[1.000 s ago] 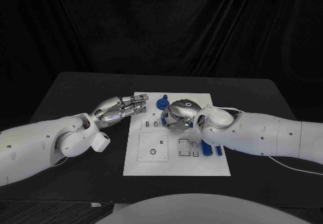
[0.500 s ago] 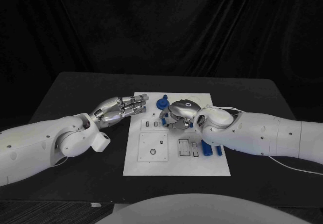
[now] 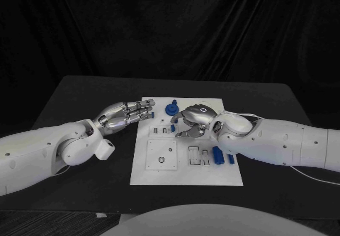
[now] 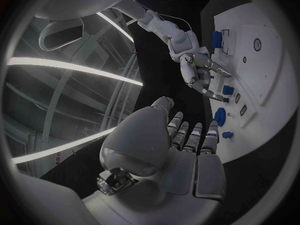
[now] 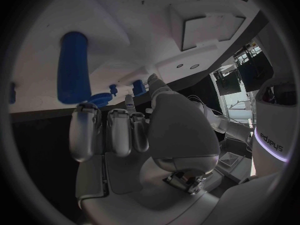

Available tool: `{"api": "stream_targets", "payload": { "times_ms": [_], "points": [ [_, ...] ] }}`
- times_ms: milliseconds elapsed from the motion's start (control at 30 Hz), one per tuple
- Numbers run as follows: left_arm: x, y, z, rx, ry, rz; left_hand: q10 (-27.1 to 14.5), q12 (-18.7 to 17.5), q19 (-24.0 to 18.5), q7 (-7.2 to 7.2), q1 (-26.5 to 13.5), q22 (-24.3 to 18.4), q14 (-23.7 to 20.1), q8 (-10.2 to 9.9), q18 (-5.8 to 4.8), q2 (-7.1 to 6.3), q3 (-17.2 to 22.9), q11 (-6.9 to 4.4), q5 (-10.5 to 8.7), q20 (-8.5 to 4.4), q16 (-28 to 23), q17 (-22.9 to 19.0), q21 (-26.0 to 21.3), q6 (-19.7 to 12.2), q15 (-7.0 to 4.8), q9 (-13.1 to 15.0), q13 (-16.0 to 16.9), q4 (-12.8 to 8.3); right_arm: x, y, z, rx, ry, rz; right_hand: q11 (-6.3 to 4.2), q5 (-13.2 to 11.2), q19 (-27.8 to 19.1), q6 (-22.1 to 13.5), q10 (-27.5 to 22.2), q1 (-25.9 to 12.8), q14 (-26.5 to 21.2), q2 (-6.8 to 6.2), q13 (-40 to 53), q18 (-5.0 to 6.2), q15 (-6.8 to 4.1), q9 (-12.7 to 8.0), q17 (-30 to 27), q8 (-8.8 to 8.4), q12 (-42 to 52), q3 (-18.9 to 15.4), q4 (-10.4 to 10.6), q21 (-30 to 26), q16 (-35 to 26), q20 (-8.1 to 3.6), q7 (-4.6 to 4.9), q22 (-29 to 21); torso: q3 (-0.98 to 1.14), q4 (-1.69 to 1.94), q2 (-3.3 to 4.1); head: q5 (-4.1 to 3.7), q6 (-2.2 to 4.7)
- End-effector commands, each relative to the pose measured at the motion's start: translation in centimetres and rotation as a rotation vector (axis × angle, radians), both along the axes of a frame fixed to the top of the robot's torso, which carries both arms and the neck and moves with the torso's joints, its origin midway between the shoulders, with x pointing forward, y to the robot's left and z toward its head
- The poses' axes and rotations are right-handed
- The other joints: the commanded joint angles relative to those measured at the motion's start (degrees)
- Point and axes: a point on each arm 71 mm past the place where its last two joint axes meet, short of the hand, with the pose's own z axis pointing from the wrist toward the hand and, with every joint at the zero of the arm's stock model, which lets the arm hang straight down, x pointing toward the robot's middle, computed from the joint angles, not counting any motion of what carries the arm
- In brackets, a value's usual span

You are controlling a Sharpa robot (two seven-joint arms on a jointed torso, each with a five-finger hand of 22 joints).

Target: Assemble the parts on the task board

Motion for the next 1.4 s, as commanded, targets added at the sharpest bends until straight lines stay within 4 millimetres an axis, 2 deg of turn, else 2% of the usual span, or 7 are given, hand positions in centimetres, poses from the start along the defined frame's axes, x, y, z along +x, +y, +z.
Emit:
{"api": "stream_targets", "payload": {
  "times_ms": [33, 300, 767, 867, 1167, 1233, 1400],
  "points": [
    [0.0, -0.1, 0.1, -0.012, -0.015, 0.010, -0.1, -0.3, -0.2, 0.15, -0.2, 0.0, -0.1, -0.1, 0.86, -0.26, 0.4, 0.19, 0.06, 0.27, 0.0, 0.0, -0.2, 0.1, 0.07, 0.0, 0.0, -0.1, 0.0, 0.1, 2.0, 0.063, -0.101, 0.023, -0.17, -1.3, 2.2, 0.1, 6.1, -0.2, 3.7, -1.03, 15.1, -0.13, 0.47, -0.3, 2.8, 0.33, 0.2, -0.5, 1.9, -0.4, -0.3, 0.35, 0.31, 11.7, 0.03, -0.03, -0.03, -0.11, -0.01],
    [0.3, 0.5, 0.5, -0.007, -0.079, 0.092, 2.4, 2.0, 3.1, 1.12, -1.4, 0.7, 2.7, 0.7, 0.15, -2.88, 3.2, 1.29, -0.43, 0.85, 2.6, 0.6, 1.8, 2.7, 1.19, 0.2, 0.5, -1.8, 0.5, -1.1, 7.2, 0.152, -0.261, 0.020, 0.48, -2.3, 2.4, 2.0, 6.1, -5.2, 3.8, -1.79, 15.1, -0.23, 0.96, -0.7, 3.1, 1.51, 0.2, -2.0, 3.5, -0.1, 0.0, 0.69, 1.20, 11.8, 0.06, -0.01, -0.04, -0.42, -0.01],
    [3.0, 0.8, 4.4, 0.076, -0.210, 0.174, 25.1, 27.6, 28.3, 2.37, -11.3, 5.5, 28.2, 3.3, -0.49, -6.55, -9.6, 9.01, -34.30, 0.48, 25.5, 5.2, 16.3, 13.9, 2.04, 1.4, 6.6, 4.6, 2.0, -5.5, 14.1, 0.156, -0.378, -0.092, 0.81, -2.3, 2.8, 5.1, 6.1, -17.8, 4.0, -2.02, 15.1, -0.48, 1.28, -0.6, 4.3, 3.39, 0.2, -10.6, 3.8, 1.1, 0.8, 1.03, 1.56, 12.2, 0.33, 0.07, -0.23, -0.80, -0.01],
    [3.7, 0.8, 4.7, 0.194, -0.300, 0.144, 30.1, 38.0, 37.1, 3.42, -14.6, 7.5, 35.3, 4.9, 0.75, -7.39, -13.5, 7.60, -36.13, -0.13, 34.7, 8.6, 21.0, 18.9, -0.23, 1.9, 11.8, 4.2, 2.2, -5.8, 14.0, 0.129, -0.336, -0.126, 0.98, -2.3, 3.2, 5.2, 6.1, -25.4, 4.2, 3.59, 15.1, -0.69, 1.44, -0.7, 5.1, 3.45, 0.2, -9.3, 3.7, 2.0, 1.3, 1.13, 1.79, 12.5, 0.49, -0.06, -0.43, -1.02, -0.01],
    [5.1, -0.5, 4.9, 0.574, -0.319, 0.010, 68.2, 81.3, 49.3, 3.47, -14.4, 29.2, 69.0, 8.8, -0.49, -6.24, -17.3, 1.15, -36.14, -7.42, 83.3, 68.6, 50.2, 23.1, -6.74, 2.1, 72.0, 4.2, 2.1, -6.6, 13.9, 0.100, -0.290, -0.166, 0.92, 0.4, 3.3, 7.3, 6.1, -31.3, 4.1, 10.64, 15.1, -0.72, 1.43, -0.2, 4.6, 4.06, 0.2, -13.0, 3.3, 2.4, 1.3, 1.26, 1.64, 12.5, 1.09, -0.56, -1.07, -0.75, -0.01],
    [5.3, -0.9, 5.1, 0.657, -0.272, -0.025, 84.2, 84.1, 60.5, 3.57, -17.0, 53.8, 84.8, 11.2, -4.14, -5.35, -18.4, 1.83, -36.00, -7.68, 85.6, 88.6, 67.9, 26.1, -6.34, 2.8, 88.4, 4.0, 2.0, -6.6, 14.0, 0.104, -0.292, -0.165, 0.91, 0.9, 3.3, 7.9, 6.1, -31.1, 4.1, 11.22, 15.1, -0.74, 1.42, -0.1, 4.6, 4.12, 0.2, -13.6, 3.3, 2.5, 1.3, 1.24, 1.62, 12.5, 1.35, -1.05, -1.33, -0.43, -0.01],
    [5.8, -2.0, 5.7, 0.801, -0.199, -0.081, 84.2, 84.1, 73.1, 2.32, -19.5, 76.5, 84.8, 15.5, -6.99, -4.60, -20.2, 0.82, -35.94, -8.10, 85.6, 88.6, 81.8, 29.9, -7.05, 5.4, 88.4, 4.0, 1.8, -6.7, 13.9, 0.107, -0.292, -0.157, 0.86, 2.6, 3.3, 8.8, 6.1, -29.9, 4.1, 12.21, 15.1, -0.75, 1.36, 0.1, 4.5, 3.99, 0.2, -14.8, 3.3, 2.6, 1.4, 1.18, 1.57, 12.5, 2.52, -2.04, -1.91, 0.51, -0.01]
  ]
}}
